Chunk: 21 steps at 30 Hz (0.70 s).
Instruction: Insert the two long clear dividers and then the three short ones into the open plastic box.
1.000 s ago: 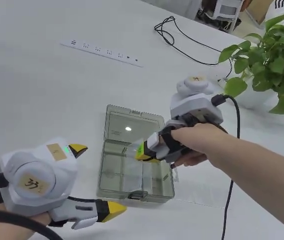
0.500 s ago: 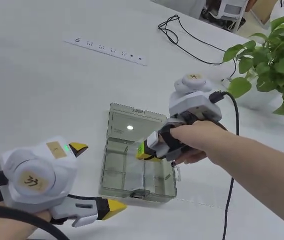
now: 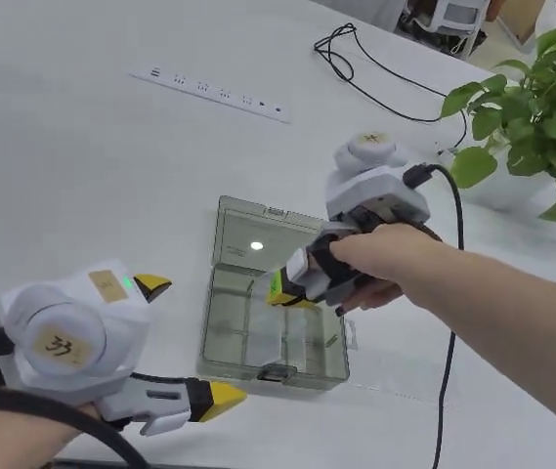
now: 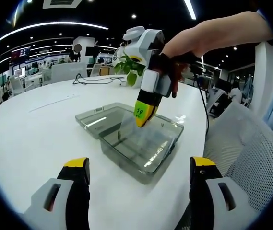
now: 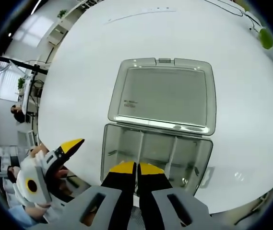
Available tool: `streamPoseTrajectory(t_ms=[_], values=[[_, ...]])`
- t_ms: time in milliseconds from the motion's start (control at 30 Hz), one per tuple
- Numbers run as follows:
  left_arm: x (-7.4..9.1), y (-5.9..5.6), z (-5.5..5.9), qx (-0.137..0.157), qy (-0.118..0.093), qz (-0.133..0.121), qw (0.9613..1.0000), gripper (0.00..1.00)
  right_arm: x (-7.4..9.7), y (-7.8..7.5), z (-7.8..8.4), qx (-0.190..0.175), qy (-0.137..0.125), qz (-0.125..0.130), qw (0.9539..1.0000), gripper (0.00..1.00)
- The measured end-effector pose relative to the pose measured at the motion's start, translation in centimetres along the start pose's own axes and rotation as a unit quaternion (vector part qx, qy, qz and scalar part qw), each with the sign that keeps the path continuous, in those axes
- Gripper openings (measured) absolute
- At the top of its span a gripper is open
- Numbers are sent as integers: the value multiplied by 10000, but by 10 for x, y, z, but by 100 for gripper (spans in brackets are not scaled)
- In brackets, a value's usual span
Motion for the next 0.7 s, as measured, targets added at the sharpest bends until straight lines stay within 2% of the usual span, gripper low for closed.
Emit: streamPoseTrajectory(t_ms=[200,400,700], values=[[0,-1,1,0,2,-5,10000,87,2,3,3,212,93,182,9996,2],[0,-2,3,15,27,-2,10000,87,-1,5,4,166,90,109,9998,2],[1,-2,7,39,73,-23,10000,86,-7,7,-1,358,141,229,9990,2]])
Point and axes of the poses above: the centre of the closed fingertips' face, and the gripper's own axes: x roughly backward along the fingers, y roughly to its left, z roughly out of its underside, the point moved 5 cm from there along x, roughly backward along the fingers, and after that the axes turned 2 degrees about z, right-handed, at the moved point
